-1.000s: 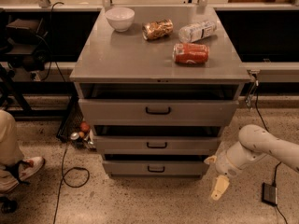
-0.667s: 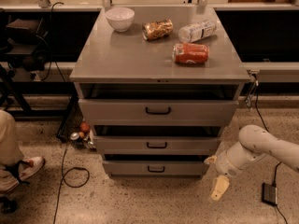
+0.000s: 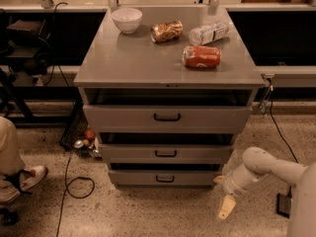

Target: Open bottom drawer

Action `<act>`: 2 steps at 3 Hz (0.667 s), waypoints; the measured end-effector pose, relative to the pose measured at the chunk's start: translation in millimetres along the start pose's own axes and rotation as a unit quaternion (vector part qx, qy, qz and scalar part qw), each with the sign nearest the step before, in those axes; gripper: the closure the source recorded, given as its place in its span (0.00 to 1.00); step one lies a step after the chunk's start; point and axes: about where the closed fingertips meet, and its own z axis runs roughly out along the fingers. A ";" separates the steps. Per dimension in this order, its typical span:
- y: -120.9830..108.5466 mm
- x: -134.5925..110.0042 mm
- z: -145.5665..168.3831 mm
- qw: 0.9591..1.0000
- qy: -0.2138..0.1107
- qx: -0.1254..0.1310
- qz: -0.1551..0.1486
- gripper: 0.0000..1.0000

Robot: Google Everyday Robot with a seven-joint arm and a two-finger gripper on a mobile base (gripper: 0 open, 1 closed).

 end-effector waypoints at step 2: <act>-32.9 27.6 47.7 0.998 0.004 0.051 -0.023 0.00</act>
Offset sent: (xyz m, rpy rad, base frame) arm 0.0131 -0.0075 -0.0479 -0.0266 -0.0809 0.0012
